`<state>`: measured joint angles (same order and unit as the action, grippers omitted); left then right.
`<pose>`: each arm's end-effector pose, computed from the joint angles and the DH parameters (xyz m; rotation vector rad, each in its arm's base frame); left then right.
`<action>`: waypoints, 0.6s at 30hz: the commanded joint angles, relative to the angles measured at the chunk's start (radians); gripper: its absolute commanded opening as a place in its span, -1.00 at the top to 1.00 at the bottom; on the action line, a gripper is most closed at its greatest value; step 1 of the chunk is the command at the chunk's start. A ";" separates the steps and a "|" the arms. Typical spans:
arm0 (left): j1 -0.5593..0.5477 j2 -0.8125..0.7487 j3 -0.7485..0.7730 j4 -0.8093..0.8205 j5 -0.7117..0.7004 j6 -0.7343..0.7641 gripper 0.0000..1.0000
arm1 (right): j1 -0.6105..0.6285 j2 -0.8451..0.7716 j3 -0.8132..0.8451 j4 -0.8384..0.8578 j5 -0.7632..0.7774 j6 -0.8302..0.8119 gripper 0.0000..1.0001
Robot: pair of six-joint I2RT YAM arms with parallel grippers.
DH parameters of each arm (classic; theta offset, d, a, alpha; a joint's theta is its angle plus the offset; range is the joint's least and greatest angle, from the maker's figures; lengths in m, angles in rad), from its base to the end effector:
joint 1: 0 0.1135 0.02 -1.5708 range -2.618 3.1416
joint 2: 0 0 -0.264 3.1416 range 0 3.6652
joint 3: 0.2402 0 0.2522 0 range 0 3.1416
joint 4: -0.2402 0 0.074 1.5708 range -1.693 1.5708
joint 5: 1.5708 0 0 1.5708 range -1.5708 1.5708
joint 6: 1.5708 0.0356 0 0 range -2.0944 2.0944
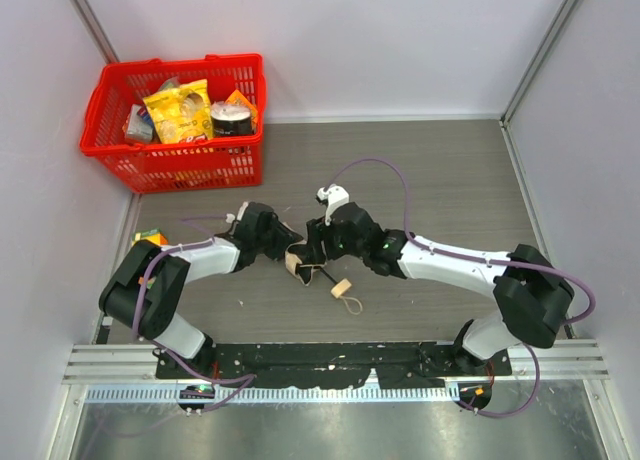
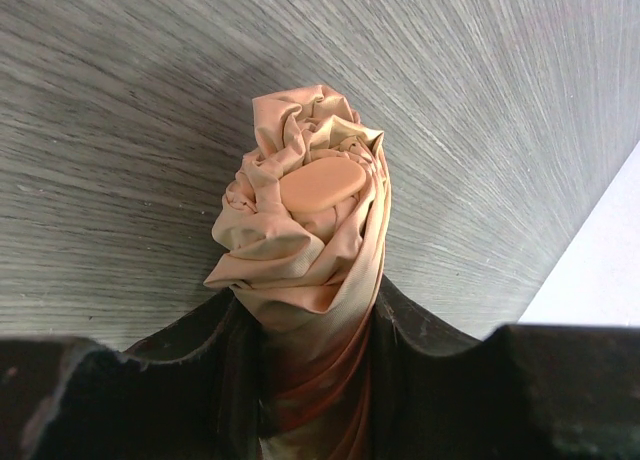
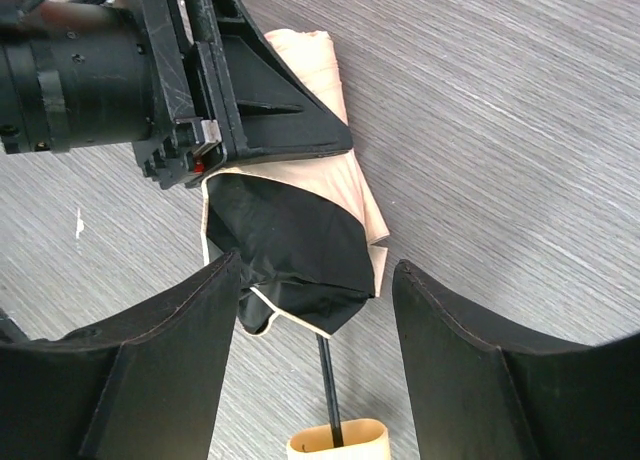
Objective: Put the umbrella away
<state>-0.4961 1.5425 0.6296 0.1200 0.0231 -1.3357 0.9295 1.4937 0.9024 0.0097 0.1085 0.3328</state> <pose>0.2517 -0.1372 0.1422 -1.0306 2.3387 -0.8487 0.1992 0.2604 0.2299 -0.5883 2.1335 0.6070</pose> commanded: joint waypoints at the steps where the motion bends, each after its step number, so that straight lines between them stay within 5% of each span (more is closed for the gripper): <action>1: -0.001 -0.018 0.048 0.004 0.014 -0.051 1.00 | 0.002 -0.046 0.012 0.010 -0.053 0.055 -0.34; 18: 0.045 -0.127 0.188 -0.020 0.049 -0.298 1.00 | 0.069 -0.283 -0.135 0.045 -0.052 -0.061 -0.35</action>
<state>-0.4751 1.4803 0.7368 0.0364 0.0227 -1.5311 0.9985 1.2621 0.7670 0.0368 0.0383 0.3485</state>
